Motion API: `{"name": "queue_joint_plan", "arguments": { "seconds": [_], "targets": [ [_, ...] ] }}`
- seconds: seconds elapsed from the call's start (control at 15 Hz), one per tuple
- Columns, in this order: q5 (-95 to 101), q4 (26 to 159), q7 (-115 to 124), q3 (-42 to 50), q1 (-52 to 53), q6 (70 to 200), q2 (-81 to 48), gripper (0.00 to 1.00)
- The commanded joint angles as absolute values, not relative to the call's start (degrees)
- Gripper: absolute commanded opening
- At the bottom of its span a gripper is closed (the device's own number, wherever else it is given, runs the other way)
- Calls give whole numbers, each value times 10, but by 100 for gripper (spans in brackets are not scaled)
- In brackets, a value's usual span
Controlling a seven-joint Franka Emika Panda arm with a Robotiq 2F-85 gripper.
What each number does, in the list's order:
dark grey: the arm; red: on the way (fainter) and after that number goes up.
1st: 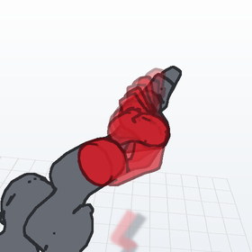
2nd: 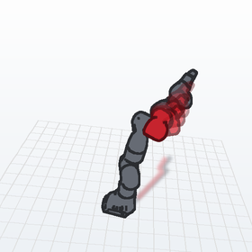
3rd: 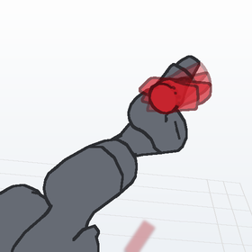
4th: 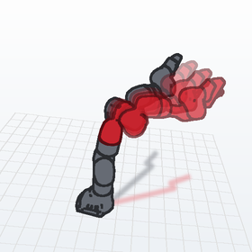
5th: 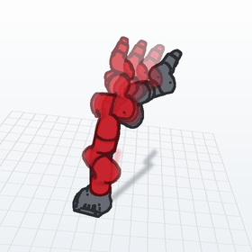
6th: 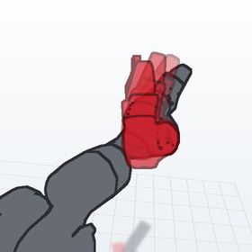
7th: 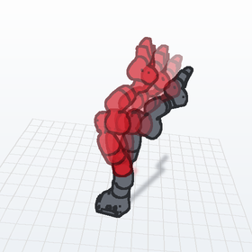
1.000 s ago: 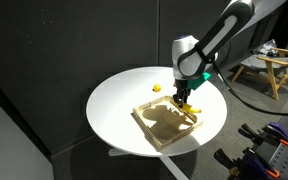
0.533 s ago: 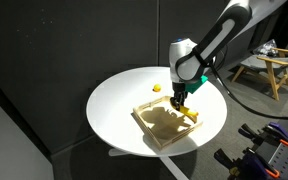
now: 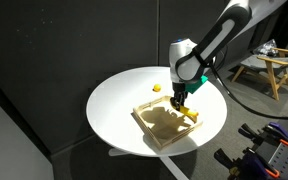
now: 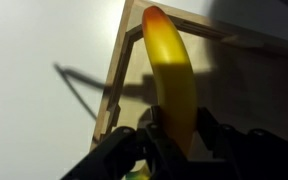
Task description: Put the banana in the box
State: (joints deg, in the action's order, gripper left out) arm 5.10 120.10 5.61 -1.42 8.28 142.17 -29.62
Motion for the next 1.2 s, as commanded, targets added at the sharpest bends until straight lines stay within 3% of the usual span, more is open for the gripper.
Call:
{"name": "queue_joint_plan", "arguments": {
  "seconds": [0.0,0.13,0.2,1.13],
  "targets": [
    [52,1200,56,-16,82,1420,-296,40],
    [52,1200,56,-16,82,1420,-296,40],
    [52,1197,58,-16,83,1421,-297,15],
    [66,1138,84,-12,123,1413,-337,15]
  ]
}}
